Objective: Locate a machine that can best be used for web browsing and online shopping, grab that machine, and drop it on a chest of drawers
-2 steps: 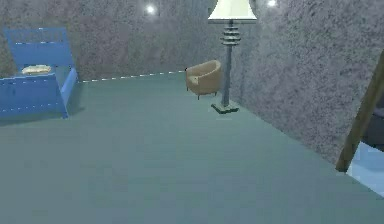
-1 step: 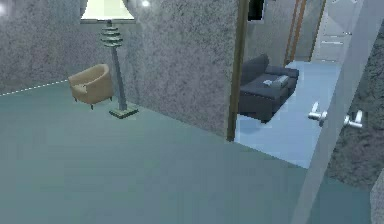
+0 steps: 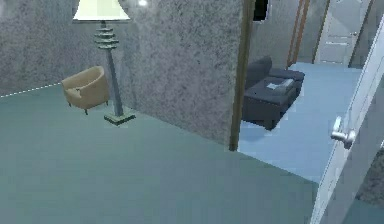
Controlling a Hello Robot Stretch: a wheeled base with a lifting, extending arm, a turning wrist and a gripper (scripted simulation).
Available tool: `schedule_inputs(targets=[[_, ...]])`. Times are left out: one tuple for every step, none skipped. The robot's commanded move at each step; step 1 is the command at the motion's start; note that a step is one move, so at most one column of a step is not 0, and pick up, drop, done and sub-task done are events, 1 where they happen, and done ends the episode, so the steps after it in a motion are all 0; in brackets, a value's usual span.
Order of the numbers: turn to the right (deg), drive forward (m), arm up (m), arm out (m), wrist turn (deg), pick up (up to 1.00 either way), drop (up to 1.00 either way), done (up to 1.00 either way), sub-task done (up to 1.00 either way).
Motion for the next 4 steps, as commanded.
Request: schedule_inputs(targets=[[-45.0, 0.0, 0.0, 0.0, 0.0, 0.0, 0.0, 0.0, 0.0], [-6.0, 0.0, 0.0, 0.0, 0.0, 0.0, 0.0, 0.0, 0.0], [0.0, 0.05, 0.0, 0.0, 0.0, 0.0, 0.0, 0.0, 0.0], [45.0, 0.0, 0.0, 0.0, 0.0, 0.0, 0.0, 0.0, 0.0]])
